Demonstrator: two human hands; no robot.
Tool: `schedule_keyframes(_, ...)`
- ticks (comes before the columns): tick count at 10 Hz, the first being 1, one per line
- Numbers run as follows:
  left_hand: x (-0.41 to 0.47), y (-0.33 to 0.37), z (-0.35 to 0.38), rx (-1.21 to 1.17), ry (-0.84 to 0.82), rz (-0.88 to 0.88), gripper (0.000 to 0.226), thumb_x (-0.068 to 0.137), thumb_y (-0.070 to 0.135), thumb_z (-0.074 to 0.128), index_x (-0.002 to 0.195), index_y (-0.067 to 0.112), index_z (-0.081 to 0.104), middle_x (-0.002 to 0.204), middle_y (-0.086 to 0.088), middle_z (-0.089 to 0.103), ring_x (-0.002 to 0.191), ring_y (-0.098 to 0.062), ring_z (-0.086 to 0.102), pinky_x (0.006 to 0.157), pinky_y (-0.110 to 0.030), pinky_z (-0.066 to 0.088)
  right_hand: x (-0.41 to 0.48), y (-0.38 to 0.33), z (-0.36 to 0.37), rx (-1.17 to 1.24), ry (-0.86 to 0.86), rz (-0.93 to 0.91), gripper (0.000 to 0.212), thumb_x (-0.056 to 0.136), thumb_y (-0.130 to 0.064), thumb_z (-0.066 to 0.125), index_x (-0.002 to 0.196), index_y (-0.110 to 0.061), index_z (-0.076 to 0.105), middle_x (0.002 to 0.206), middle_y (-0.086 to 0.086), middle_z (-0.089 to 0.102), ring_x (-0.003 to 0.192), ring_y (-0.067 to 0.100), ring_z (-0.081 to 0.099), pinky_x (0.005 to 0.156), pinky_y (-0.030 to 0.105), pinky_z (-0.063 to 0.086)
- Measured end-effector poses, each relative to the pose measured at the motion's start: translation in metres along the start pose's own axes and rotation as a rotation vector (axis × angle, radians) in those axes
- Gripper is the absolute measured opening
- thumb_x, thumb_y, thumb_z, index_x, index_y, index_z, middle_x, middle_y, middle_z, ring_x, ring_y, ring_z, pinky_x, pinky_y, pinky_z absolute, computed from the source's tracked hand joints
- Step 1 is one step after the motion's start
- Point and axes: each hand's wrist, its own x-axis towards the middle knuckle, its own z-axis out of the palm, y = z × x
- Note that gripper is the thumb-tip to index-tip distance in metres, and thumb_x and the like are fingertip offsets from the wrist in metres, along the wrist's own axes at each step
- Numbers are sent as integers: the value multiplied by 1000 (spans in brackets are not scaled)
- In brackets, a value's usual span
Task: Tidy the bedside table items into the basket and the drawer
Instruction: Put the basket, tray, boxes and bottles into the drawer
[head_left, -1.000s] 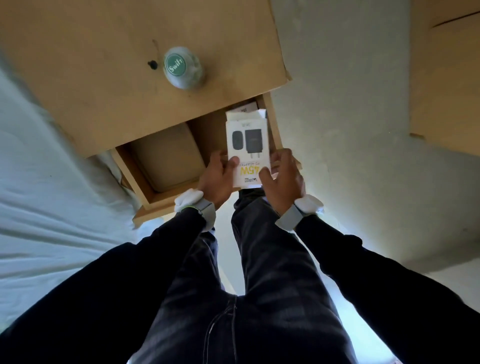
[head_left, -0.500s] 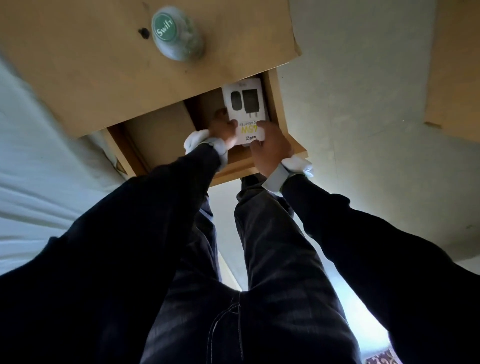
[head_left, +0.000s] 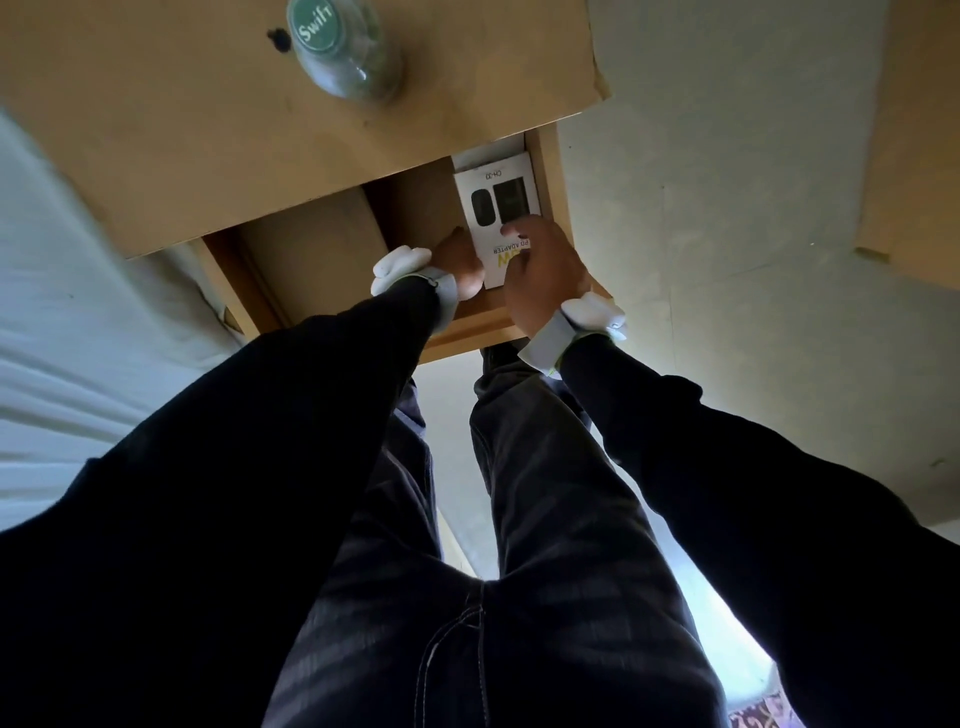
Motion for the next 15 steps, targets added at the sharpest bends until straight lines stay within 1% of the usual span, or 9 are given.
schedule_keyframes(2,-47,2,-32,-177,164,-25,48,99,16,45,147,12,36,114,-9,64,92,-22,60,75,-26,40,-2,-34,-7,135,92,-34,27,91,-13,49,113,-26,60,120,-8,62,100,8,63,69,6,36)
schedule_keyframes(3,-66,-13,-54,-210,337,39,36,96,18,50,132,17,54,100,5,62,87,-11,55,71,-18,32,-5,-68,-8,263,128,-84,32,87,-13,55,118,-21,56,123,-4,58,87,5,60,67,7,40)
schedule_keyframes(4,-79,-27,-84,-231,416,153,24,93,18,48,111,16,64,88,8,62,71,-3,54,65,-17,37,-4,-104,-5,309,161,-148,57,77,-16,66,131,-17,47,133,-2,50,84,8,64,70,26,49)
schedule_keyframes(6,-92,-53,-143,-253,540,155,11,88,29,52,82,35,58,72,20,63,70,-4,59,61,-21,40,9,-153,4,307,149,-245,97,64,-39,81,144,-32,28,148,-10,33,71,2,68,66,34,58)
schedule_keyframes(8,-88,-70,-203,-475,770,34,17,85,24,50,96,34,59,81,8,66,71,-13,63,50,-12,41,25,-184,10,246,291,-254,53,72,-39,75,118,-31,50,111,-14,61,92,10,62,79,30,53)
schedule_keyframes(10,-71,-86,-289,-570,832,-51,43,92,16,55,131,14,39,75,10,49,68,-10,53,52,-7,38,29,-219,16,233,239,-315,49,72,-45,72,113,-38,46,104,-16,63,90,13,64,79,32,52)
schedule_keyframes(12,-58,-98,-369,-682,870,-194,88,76,46,69,145,13,26,130,-2,51,108,-22,55,94,-36,45,28,-265,28,269,208,-354,48,74,-44,72,113,-37,46,104,-15,64,89,15,63,77,31,49)
schedule_keyframes(14,-51,-96,-413,-645,899,-32,118,61,55,78,153,26,11,150,2,37,125,-17,48,100,-31,42,25,-285,30,295,202,-379,46,74,-42,73,112,-38,47,103,-18,64,80,4,52,72,22,36)
schedule_keyframes(15,-52,-94,-424,-562,913,71,71,65,38,75,128,24,46,111,6,62,91,-12,60,78,-26,48,22,-288,29,304,205,-384,46,74,-41,74,112,-37,48,103,-19,64,82,5,54,72,23,37)
